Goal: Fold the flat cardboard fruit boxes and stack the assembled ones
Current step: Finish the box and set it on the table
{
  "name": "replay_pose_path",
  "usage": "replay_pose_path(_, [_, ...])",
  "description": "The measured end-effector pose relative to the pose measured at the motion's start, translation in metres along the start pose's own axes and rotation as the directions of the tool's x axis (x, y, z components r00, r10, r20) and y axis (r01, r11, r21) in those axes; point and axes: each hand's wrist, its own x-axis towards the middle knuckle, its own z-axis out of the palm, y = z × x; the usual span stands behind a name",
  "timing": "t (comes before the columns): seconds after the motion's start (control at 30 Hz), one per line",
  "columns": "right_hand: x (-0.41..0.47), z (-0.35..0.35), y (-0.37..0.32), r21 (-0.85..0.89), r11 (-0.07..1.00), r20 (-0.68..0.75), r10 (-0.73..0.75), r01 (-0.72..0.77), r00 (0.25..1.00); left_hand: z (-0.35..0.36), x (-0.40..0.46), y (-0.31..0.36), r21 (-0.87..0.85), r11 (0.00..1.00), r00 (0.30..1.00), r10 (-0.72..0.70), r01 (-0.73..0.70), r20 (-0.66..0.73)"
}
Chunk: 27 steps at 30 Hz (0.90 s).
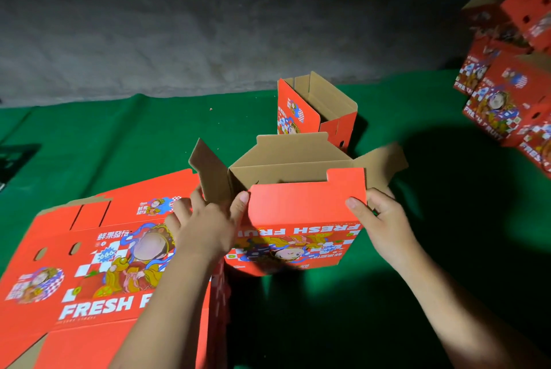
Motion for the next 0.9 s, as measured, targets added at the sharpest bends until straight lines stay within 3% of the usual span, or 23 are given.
replay_pose_path(0.13, [-0.01, -0.003, 0.009, 0.077, 0.996, -0.029, -0.033, 0.035, 0.999, -0.003, -0.003, -0.003, 0.002, 1.0, 1.0, 0.017, -0.017, -0.001])
replay_pose_path(0.23, [-0.012, -0.006, 0.01, 0.006, 0.999, -0.031, 0.033, -0.033, 0.999, 0.003, -0.004, -0.007, -0.264, 0.964, 0.999, 0.043, -0.034, 0.031])
replay_pose_path(0.3, [-0.01, -0.007, 0.005, -0.035, 0.997, -0.003, 0.067, -0.067, 0.998, 0.01, -0.004, -0.008, -0.42, 0.907, 1.0, 0.005, -0.017, -0.03])
replay_pose_path(0.43, [-0.004, 0.0, -0.009, -0.175, 0.981, -0.015, 0.088, -0.089, 0.996, 0.026, -0.003, -0.007, -0.428, 0.899, 0.953, -0.047, -0.09, -0.3])
replay_pose_path(0.6, [-0.004, 0.01, -0.026, -0.199, 0.964, -0.039, 0.17, -0.175, 0.985, 0.031, 0.0, -0.006, -0.322, 0.937, 0.921, 0.0, -0.136, -0.389])
replay_pose_path(0.67, [-0.004, 0.005, -0.038, -0.478, 0.86, -0.079, 0.161, -0.179, 0.984, 0.029, -0.001, -0.003, -0.291, 0.945, 0.918, 0.026, -0.153, -0.397])
replay_pose_path(0.73, [-0.008, 0.009, -0.05, -0.797, 0.601, -0.127, -0.068, -0.06, 0.99, 0.026, 0.0, 0.001, -0.247, 0.958, 0.922, 0.041, -0.146, -0.384])
replay_pose_path(0.8, [-0.01, 0.026, -0.063, -0.851, 0.478, 0.027, -0.377, 0.219, 0.926, 0.024, 0.004, 0.002, -0.194, 0.966, 0.919, 0.083, -0.169, -0.384])
replay_pose_path(0.87, [-0.004, 0.041, -0.069, -0.762, 0.429, 0.309, -0.418, 0.486, 0.854, 0.025, 0.006, -0.001, -0.23, 0.946, 0.901, 0.114, -0.227, -0.419])
replay_pose_path(0.9, [0.004, 0.044, -0.07, -0.725, 0.489, 0.378, -0.306, 0.485, 0.874, 0.027, 0.007, -0.003, -0.273, 0.92, 0.885, 0.137, -0.28, -0.446])
